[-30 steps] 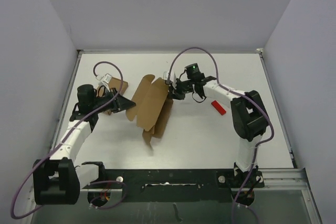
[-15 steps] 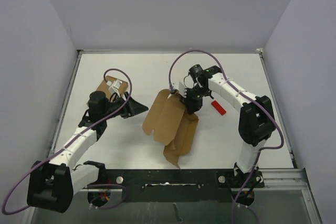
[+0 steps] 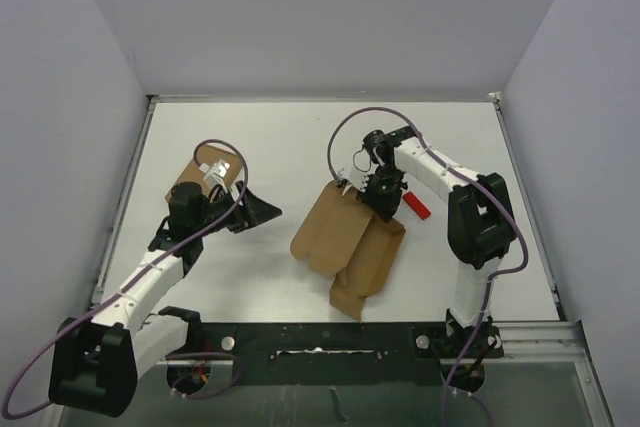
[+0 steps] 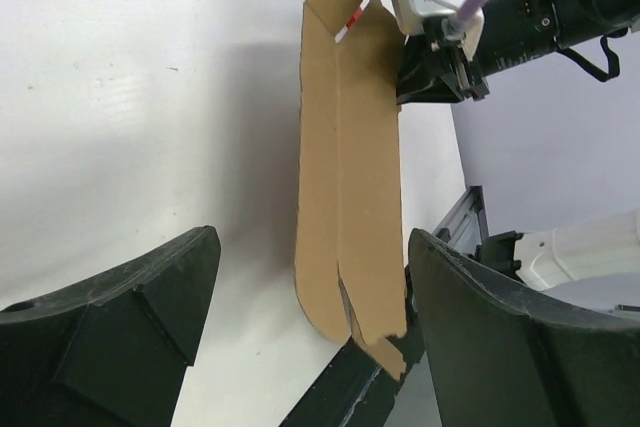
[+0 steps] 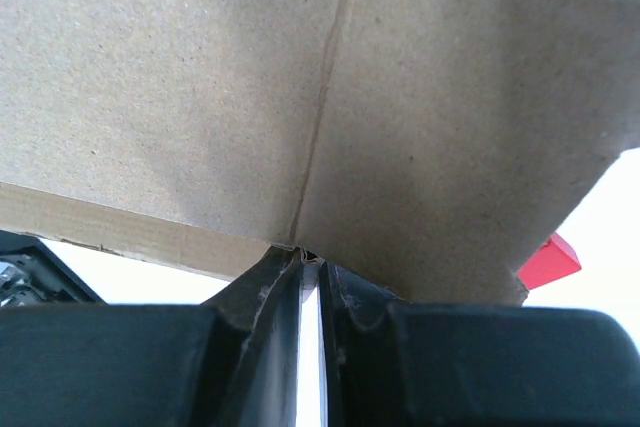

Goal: Fold the paper box

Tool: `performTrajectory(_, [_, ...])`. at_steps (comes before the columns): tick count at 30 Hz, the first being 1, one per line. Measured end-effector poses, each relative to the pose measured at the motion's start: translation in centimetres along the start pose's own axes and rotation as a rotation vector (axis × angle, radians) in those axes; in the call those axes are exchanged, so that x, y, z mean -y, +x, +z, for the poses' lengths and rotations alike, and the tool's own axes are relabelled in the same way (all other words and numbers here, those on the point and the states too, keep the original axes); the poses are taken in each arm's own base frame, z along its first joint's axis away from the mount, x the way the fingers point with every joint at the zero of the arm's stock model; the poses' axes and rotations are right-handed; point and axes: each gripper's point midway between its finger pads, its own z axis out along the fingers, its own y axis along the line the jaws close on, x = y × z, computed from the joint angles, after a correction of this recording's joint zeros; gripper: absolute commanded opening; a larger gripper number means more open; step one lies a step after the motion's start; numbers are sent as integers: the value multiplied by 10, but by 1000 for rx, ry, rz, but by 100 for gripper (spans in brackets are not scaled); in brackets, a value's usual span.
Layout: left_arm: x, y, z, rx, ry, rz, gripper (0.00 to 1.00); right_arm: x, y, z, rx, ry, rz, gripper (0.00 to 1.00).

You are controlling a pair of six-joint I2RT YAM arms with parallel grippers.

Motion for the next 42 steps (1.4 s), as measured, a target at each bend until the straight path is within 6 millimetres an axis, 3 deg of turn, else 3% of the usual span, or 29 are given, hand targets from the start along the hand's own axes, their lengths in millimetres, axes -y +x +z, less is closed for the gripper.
performTrajectory(6, [-13, 9, -3, 24, -31, -40, 75, 32, 16, 9, -20, 62, 102, 25])
performTrajectory(10, [-18, 16, -3, 24, -44, -68, 75, 49, 19, 11, 4, 111, 137, 28])
performTrajectory(17, [-17, 24, -2, 16, -35, -78, 75, 49, 27, 29, 27, 96, 171, 31])
performTrajectory(21, [-15, 29, -1, 11, -30, -72, 75, 46, 31, 37, 36, 82, 185, 25])
performTrajectory(25, [-13, 32, 1, 6, -30, -62, 74, 47, 33, 45, 42, 91, 191, 1])
performTrajectory(33, [-7, 49, 10, -8, -57, -21, 75, 56, 41, 40, 49, 217, 221, 0])
performTrajectory(38, [-4, 72, 19, -20, -82, -4, 76, 57, 34, 32, 111, 235, 245, 26])
performTrajectory(42, [-10, 78, 26, 4, -113, -34, 78, 56, 29, 32, 149, 214, 252, 36])
